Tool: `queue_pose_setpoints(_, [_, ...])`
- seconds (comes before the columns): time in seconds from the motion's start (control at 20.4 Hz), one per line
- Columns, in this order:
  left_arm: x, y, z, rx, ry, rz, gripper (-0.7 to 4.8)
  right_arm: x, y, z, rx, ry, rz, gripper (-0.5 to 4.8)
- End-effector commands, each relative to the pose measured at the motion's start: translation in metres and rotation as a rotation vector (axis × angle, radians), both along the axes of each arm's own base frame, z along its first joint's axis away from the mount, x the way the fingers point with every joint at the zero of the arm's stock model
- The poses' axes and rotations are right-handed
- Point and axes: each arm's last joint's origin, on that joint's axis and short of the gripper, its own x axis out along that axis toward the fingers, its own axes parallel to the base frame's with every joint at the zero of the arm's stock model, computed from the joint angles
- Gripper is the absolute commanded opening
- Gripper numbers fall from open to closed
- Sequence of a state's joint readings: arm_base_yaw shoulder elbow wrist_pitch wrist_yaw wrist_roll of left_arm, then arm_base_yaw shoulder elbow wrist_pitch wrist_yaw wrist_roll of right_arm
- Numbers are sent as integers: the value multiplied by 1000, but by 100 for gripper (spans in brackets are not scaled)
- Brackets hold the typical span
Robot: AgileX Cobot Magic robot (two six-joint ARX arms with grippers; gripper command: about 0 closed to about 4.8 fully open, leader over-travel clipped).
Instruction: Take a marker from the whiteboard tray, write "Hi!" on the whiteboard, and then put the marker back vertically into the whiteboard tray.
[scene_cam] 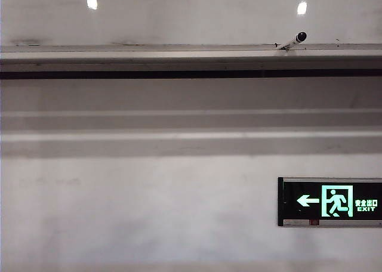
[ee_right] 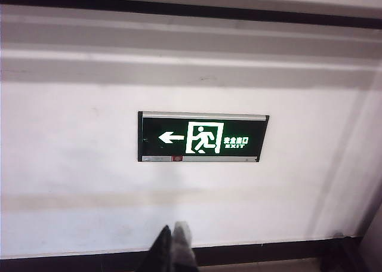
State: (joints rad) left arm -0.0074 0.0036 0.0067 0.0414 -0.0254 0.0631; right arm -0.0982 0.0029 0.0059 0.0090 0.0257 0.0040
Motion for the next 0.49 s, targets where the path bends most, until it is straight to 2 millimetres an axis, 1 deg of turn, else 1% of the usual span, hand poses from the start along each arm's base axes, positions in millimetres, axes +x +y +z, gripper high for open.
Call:
queue_pose_setpoints(0.05, [0, 0, 2, 4, -23, -9, -5, 0, 0, 2, 2, -20, 0, -5])
queue_pose_setpoints(0.25, [0, 0, 2, 4, -22, -9, -5, 0, 0, 2, 2, -21, 1, -5])
queue_pose_setpoints(0.34, [-1, 0, 5, -2, -40, -9, -5, -1, 0, 6, 0, -36, 2, -5])
queue_pose_setpoints(0.44, [-3, 0, 18, -55, -97, -9, -5, -4, 1, 22, -4, -84, 2, -5])
queue_pose_setpoints(0.49, [-7, 0, 31, -82, -125, -13, -5, -8, 1, 33, -7, -113, 2, -5])
